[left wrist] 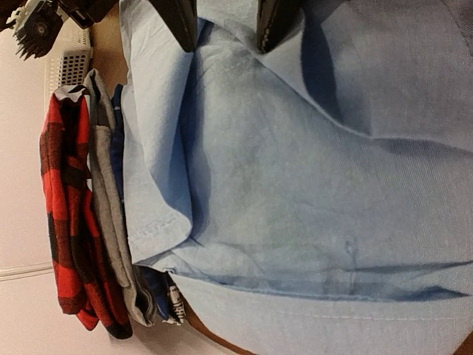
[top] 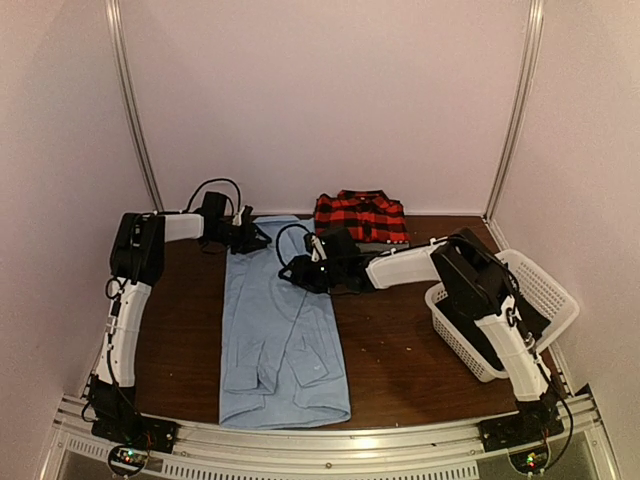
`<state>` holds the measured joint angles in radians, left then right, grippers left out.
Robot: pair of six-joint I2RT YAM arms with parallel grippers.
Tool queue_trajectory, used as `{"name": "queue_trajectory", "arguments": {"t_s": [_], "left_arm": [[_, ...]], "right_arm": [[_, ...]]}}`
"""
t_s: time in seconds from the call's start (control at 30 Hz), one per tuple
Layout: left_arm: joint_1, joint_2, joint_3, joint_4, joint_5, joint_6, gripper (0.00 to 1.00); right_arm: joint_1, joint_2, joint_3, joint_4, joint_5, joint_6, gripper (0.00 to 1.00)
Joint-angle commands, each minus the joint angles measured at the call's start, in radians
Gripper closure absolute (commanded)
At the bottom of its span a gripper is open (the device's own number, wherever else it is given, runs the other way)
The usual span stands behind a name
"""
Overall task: Fold and stack the long sleeve shirts
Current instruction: Smooth out the rectangle-folded shirt at the center of the board.
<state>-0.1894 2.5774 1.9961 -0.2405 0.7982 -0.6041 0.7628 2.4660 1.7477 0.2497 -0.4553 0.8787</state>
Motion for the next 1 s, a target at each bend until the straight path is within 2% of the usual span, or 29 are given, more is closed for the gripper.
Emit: {"name": "queue_trajectory", "arguments": {"t_s": [0.0, 0.23, 0.37, 0.5, 0.6, 0.8, 0.97], "left_arm": [[0.013, 0.023, 0.031, -0.017, -0.027, -0.007, 0.7], [0.013, -0.084, 0.018, -0.021, -0.006, -0.005, 0.69], [0.013, -0.182, -0.04, -0.022, -0.007, -0.002, 0.69], [0.013, -0.307, -0.16, -0.021, -0.027, -0.011, 0.69], [0.012, -0.418, -0.311, 0.011, -0.028, -0.041, 0.69], [-0.004, -0.703, -0.733, 0.103, -0.032, -0.079, 0.69], [-0.037, -0.945, -1.052, 0.194, -0.076, -0.121, 0.68]], "right_arm": [[0.009, -0.134, -0.003, -0.148, -0.055, -0.107, 0.48], [0.126, -0.317, -0.207, -0.212, -0.07, -0.242, 0.47], [0.227, -0.386, -0.331, -0.171, -0.079, -0.234, 0.47], [0.313, -0.419, -0.426, -0.115, -0.077, -0.201, 0.47], [0.368, -0.43, -0.487, -0.046, -0.078, -0.171, 0.47], [0.437, -0.439, -0.572, 0.073, -0.059, -0.114, 0.47], [0.471, -0.466, -0.621, 0.105, -0.008, -0.091, 0.47]]}}
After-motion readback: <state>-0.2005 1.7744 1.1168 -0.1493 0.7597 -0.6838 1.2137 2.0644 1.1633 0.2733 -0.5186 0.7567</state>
